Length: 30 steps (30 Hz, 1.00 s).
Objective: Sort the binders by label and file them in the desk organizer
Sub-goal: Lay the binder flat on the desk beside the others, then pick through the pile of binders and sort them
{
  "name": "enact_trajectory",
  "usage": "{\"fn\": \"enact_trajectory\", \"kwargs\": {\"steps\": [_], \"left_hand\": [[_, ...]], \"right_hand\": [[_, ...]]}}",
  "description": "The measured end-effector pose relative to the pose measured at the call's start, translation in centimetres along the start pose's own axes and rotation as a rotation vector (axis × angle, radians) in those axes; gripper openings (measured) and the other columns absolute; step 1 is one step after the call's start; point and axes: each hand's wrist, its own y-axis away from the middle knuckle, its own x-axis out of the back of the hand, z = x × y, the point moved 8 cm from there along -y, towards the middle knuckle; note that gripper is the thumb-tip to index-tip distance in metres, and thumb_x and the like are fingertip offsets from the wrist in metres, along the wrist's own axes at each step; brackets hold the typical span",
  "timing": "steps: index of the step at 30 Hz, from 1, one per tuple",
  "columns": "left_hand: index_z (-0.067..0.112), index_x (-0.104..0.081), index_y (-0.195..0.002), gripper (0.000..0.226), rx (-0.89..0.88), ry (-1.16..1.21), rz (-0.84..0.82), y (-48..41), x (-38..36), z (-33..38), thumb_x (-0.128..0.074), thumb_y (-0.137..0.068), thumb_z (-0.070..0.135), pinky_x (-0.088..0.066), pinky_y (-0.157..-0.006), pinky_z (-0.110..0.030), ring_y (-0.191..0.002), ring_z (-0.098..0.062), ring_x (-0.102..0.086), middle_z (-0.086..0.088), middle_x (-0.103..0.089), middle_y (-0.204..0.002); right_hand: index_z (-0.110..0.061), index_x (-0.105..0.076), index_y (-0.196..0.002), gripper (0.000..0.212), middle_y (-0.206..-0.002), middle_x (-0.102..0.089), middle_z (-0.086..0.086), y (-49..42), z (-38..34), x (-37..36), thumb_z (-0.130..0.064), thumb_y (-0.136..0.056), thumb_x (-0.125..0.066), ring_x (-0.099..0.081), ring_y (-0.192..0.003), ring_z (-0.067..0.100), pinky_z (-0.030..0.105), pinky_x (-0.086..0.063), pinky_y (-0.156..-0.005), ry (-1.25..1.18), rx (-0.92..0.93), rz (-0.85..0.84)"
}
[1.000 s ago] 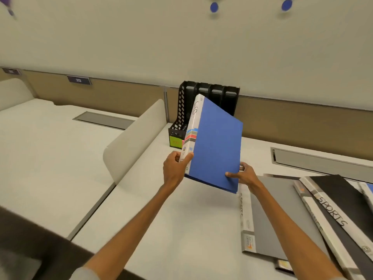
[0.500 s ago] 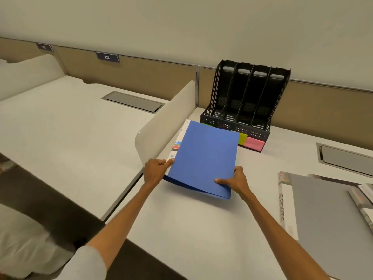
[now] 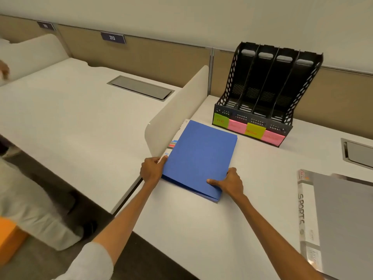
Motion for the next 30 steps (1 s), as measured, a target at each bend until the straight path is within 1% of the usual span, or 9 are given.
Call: {"fn": "enact_trajectory", "kwargs": {"steps": [3,6,9,12,16,18,22,27,30], "left_hand": [[0.007,-0.07,-0.075,0.047,-0.01,-0.023,0.023,-0.4,-0.1,0.3,-0.063,-0.087,0.051,-0.048,-0.069,-0.038,-0.071,-0.033,-0.061,-0.011,-0.068,-0.071],[0.007,-0.067,-0.071,0.043,-0.023,-0.052,0.061,-0.7,-0.2,0.3,-0.063,-0.089,0.045,-0.042,-0.065,-0.034,-0.068,-0.034,-0.057,-0.012,-0.067,-0.07],[0.008,-0.072,-0.082,0.037,-0.025,-0.089,0.097,-1.0,-0.1,0.4,-0.062,-0.09,0.043,-0.041,-0.069,-0.032,-0.07,-0.03,-0.056,-0.013,-0.071,-0.082],[0.005,-0.072,-0.086,0.035,-0.051,-0.124,0.127,-1.2,0.1,0.9,-0.062,-0.091,0.038,-0.042,-0.068,-0.033,-0.07,-0.03,-0.057,-0.016,-0.072,-0.085],[0.011,-0.075,-0.096,0.022,-0.174,-0.237,0.16,-0.6,0.0,2.6,-0.055,-0.092,0.021,-0.04,-0.065,-0.033,-0.076,-0.035,-0.062,-0.016,-0.072,-0.087],[0.012,-0.074,-0.094,0.021,-0.269,-0.275,0.168,0.3,-0.5,3.4,-0.053,-0.093,0.016,-0.035,-0.063,-0.029,-0.074,-0.034,-0.063,-0.013,-0.071,-0.081],[0.011,-0.07,-0.085,0.018,-0.417,-0.284,0.152,2.1,-2.0,4.9,-0.055,-0.095,0.016,-0.035,-0.058,-0.028,-0.064,-0.028,-0.059,-0.008,-0.067,-0.072],[0.011,-0.073,-0.092,0.018,-0.49,-0.252,0.071,4.6,-5.0,6.9,-0.057,-0.096,0.019,-0.042,-0.059,-0.031,-0.068,-0.028,-0.064,-0.009,-0.07,-0.074],[0.014,-0.074,-0.097,0.018,-0.522,-0.224,0.003,6.5,-7.6,8.6,-0.058,-0.096,0.023,-0.045,-0.064,-0.03,-0.075,-0.026,-0.067,-0.007,-0.074,-0.084]], "right_hand": [[-0.014,-0.043,-0.109,0.088,-0.107,-0.058,0.0,0.5,-0.2,-0.2,-0.064,-0.051,-0.086,-0.061,-0.095,0.024,0.033,-0.049,-0.069,0.031,0.012,0.048],[-0.013,-0.043,-0.112,0.09,-0.109,-0.053,0.002,1.0,-0.5,-0.6,-0.069,-0.052,-0.082,-0.06,-0.095,0.025,0.032,-0.046,-0.067,0.089,0.029,0.088],[-0.009,-0.043,-0.116,0.092,-0.112,-0.048,0.005,1.3,-1.1,-1.2,-0.073,-0.058,-0.076,-0.06,-0.095,0.027,0.032,-0.045,-0.067,0.2,0.067,0.112],[-0.009,-0.044,-0.113,0.084,-0.112,-0.046,0.006,1.5,-1.7,-1.6,-0.073,-0.065,-0.07,-0.06,-0.089,0.027,0.034,-0.048,-0.066,0.268,0.123,0.126],[-0.01,-0.046,-0.119,0.077,-0.116,-0.046,0.005,1.7,-1.7,-1.6,-0.069,-0.073,-0.067,-0.059,-0.092,0.026,0.034,-0.05,-0.07,0.258,0.152,0.147],[-0.011,-0.048,-0.12,0.072,-0.117,-0.048,0.004,1.9,-1.5,-1.5,-0.066,-0.077,-0.066,-0.059,-0.095,0.025,0.034,-0.051,-0.073,0.23,0.171,0.153],[-0.012,-0.051,-0.12,0.057,-0.119,-0.052,0.004,2.1,-1.1,-0.4,-0.058,-0.086,-0.06,-0.061,-0.096,0.025,0.034,-0.05,-0.076,0.181,0.206,0.175],[-0.014,-0.054,-0.12,0.048,-0.121,-0.054,0.004,2.4,0.2,2.9,-0.051,-0.091,-0.058,-0.059,-0.103,0.023,0.034,-0.048,-0.082,0.174,0.198,0.241],[-0.014,-0.056,-0.118,0.042,-0.118,-0.056,0.003,3.1,2.0,5.8,-0.047,-0.091,-0.059,-0.055,-0.109,0.022,0.038,-0.046,-0.088,0.153,0.201,0.302]]}}
